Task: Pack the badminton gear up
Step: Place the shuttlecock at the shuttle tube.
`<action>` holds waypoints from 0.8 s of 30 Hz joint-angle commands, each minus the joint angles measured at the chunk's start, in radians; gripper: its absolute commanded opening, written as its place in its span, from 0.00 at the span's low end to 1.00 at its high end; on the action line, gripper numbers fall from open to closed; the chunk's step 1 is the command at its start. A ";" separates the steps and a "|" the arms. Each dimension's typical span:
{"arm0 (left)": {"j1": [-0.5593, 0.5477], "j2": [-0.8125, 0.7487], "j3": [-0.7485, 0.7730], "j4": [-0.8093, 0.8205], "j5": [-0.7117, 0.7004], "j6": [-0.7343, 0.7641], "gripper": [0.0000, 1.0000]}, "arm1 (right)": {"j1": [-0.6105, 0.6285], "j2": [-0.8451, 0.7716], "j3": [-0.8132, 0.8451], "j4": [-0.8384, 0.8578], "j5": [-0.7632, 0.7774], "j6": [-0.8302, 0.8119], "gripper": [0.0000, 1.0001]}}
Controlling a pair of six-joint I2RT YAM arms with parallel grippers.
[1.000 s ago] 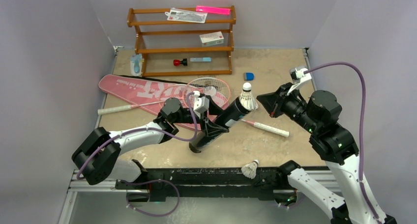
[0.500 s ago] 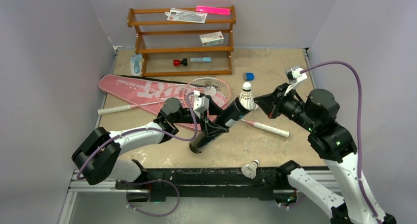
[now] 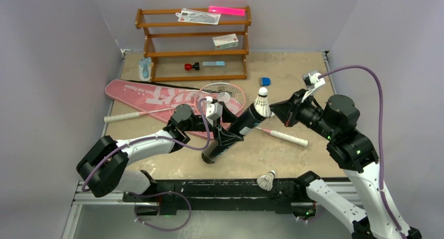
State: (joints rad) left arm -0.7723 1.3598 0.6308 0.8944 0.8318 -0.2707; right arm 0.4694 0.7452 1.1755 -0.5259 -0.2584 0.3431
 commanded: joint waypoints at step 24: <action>0.005 -0.004 0.006 0.066 0.016 -0.010 0.50 | 0.003 -0.011 0.005 -0.003 -0.065 0.086 0.00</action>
State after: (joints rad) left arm -0.7666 1.3598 0.6300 0.8963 0.8387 -0.2722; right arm 0.4690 0.7433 1.1370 -0.4881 -0.2874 0.4271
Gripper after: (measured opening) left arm 0.645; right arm 0.004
